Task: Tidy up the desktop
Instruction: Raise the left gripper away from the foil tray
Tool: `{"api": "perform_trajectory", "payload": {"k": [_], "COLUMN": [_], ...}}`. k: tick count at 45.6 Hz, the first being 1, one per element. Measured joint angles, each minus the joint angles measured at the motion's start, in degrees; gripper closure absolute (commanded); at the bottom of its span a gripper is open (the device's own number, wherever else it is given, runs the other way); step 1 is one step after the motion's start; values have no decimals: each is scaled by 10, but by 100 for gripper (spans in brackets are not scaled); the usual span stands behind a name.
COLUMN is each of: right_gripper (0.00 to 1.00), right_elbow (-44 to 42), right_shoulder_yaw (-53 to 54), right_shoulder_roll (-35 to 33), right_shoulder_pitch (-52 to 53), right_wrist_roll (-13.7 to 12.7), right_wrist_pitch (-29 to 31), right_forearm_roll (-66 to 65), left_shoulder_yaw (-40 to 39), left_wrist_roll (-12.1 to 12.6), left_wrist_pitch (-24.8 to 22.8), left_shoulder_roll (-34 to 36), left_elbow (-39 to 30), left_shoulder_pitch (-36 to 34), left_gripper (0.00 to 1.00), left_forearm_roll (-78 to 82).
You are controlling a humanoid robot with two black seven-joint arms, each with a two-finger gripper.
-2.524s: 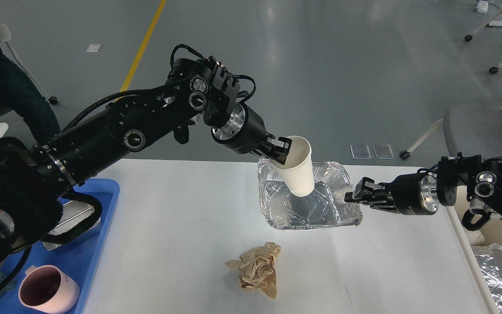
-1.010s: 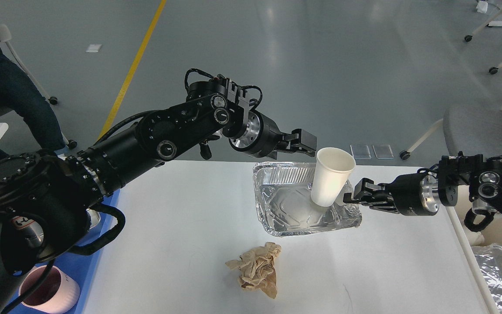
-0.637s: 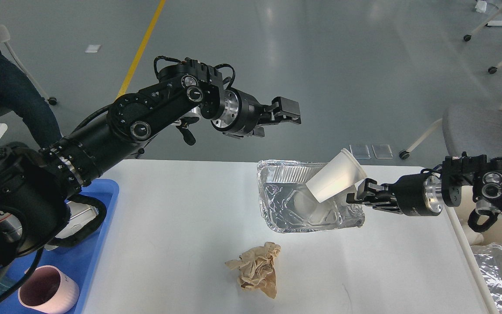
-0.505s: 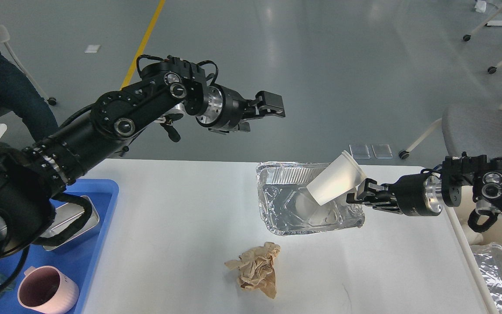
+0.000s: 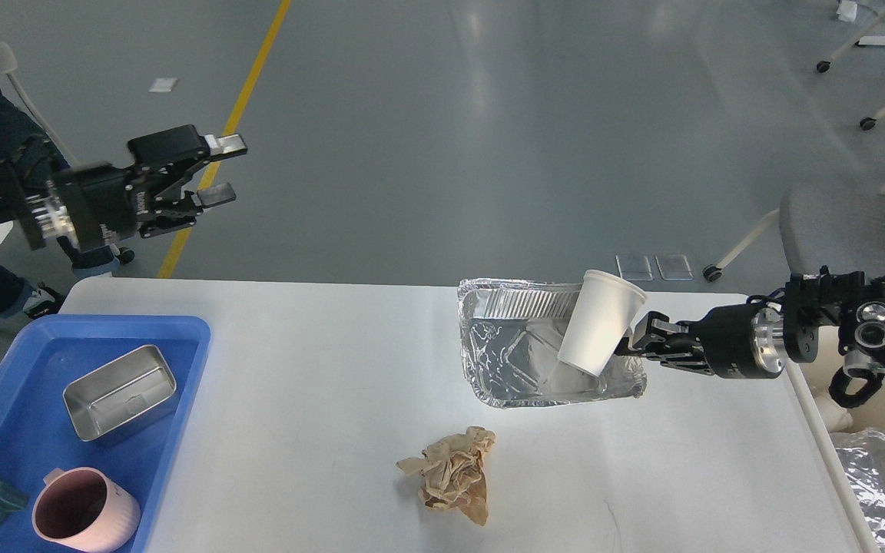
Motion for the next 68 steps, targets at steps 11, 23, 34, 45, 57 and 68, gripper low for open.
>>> {"api": "perform_trajectory", "payload": {"k": [11,23,34,45,57,68], "right_gripper": [100,100,100,100,100,100], "right_elbow": [0,1,1,1,9,10], "right_shoulder_yaw": [2,4,9,14,15,15], "right_shoulder_roll": [-4,-12,-13,-14,-24,-25], "right_shoulder_pitch": [0,0,0,0,-2,-4], "right_wrist_roll": [0,-1,-1,-1,-1,-1], "right_wrist_pitch": [-1,-2,-3,-3,-3,-3], "right_forearm_roll": [0,1,1,1,1,1], "left_shoulder_yaw": [13,31,30,33,34,31], "left_wrist_roll": [-113,-53,8,113,141,154], "left_wrist_pitch": [14,-11,-72,-102,-116,-109], "left_shoulder_roll": [155,358,439,444,434,364], "left_elbow": [-32,-150,-163,-161,-158,-151], "left_shoulder_pitch": [56,112,113,113,110,108], "left_gripper": [2,2,2,2,2,2], "left_forearm_roll": [2,-3,-5,-5,-4,11]}}
